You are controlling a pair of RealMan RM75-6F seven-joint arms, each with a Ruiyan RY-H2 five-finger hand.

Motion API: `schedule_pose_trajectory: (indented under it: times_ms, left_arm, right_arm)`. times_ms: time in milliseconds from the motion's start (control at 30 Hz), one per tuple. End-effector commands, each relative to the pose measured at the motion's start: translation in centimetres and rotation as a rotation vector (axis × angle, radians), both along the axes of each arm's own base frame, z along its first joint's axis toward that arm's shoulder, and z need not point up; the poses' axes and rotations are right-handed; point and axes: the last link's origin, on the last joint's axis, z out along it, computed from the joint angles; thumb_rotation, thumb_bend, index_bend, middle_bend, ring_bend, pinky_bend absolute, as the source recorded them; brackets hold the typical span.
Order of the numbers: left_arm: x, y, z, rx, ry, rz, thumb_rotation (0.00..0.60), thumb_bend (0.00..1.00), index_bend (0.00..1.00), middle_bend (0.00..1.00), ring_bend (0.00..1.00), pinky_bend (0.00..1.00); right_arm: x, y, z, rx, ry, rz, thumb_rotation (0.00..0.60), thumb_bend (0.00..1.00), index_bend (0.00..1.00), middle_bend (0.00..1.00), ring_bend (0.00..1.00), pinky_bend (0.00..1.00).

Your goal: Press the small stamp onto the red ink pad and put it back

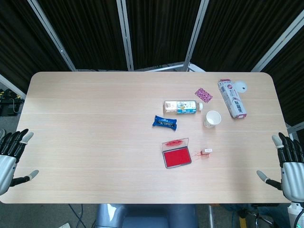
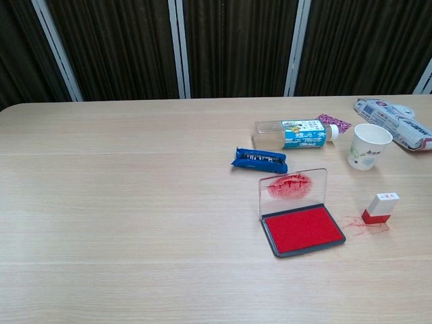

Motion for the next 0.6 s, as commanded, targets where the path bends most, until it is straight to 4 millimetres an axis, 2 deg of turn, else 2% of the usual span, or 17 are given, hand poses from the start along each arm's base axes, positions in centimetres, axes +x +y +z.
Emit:
schedule_pose_trajectory:
  times_ms: [33,200,233,267,333,433,500,600]
  left_arm:
    - [0.1,0.0,0.1,0.005,-0.004,-0.005,0.600,0.00,0.00,0.00,0.00,0.00]
    - [0.0,-0.1,0.1,0.011,-0.004,-0.009,0.600,0.00,0.00,0.00,0.00,0.00]
    - [0.0,-0.1,0.1,0.011,-0.002,-0.007,0.600,0.00,0.00,0.00,0.00,0.00]
    - [-0.1,-0.1,0.1,0.011,-0.001,-0.005,0.600,0.00,0.00,0.00,0.00,0.00]
    - [-0.1,0.1,0.0,0.015,0.007,-0.002,0.600,0.00,0.00,0.00,0.00,0.00]
    - [-0.3,0.6,-0.3,0.012,0.016,0.010,0.600,0.00,0.00,0.00,0.00,0.00]
    - [-0.3,1.0,-0.7,0.008,0.027,0.019,0.600,0.00,0.00,0.00,0.00,0.00]
    - [-0.5,1.7,-1.3,0.004,0.054,0.041,0.600,0.00,0.00,0.00,0.00,0.00]
  right_arm:
    - [0.0,0.0,-0.1,0.005,0.004,0.000,0.600,0.00,0.00,0.00,0.00,0.00]
    - [-0.1,-0.2,-0.5,0.026,0.015,-0.006,0.600,0.00,0.00,0.00,0.00,0.00]
    - [-0.2,-0.3,-0.6,0.035,0.025,-0.008,0.600,0.00,0.00,0.00,0.03,0.04]
    - [-0.3,-0.4,-0.7,0.038,0.034,-0.008,0.600,0.00,0.00,0.00,0.07,0.10]
    - [-0.5,-1.4,-0.9,0.045,0.078,0.004,0.600,0.00,0.00,0.00,0.29,0.43]
    - [-0.6,-3.2,-1.7,0.085,0.146,0.027,0.600,0.00,0.00,0.00,0.58,0.80]
    - [-0.6,-4.9,-2.7,0.148,0.161,0.024,0.600,0.00,0.00,0.00,0.70,0.91]
    - [0.0,-7.6,-4.3,0.276,0.130,0.000,0.600,0.00,0.01,0.02,0.78,0.98]
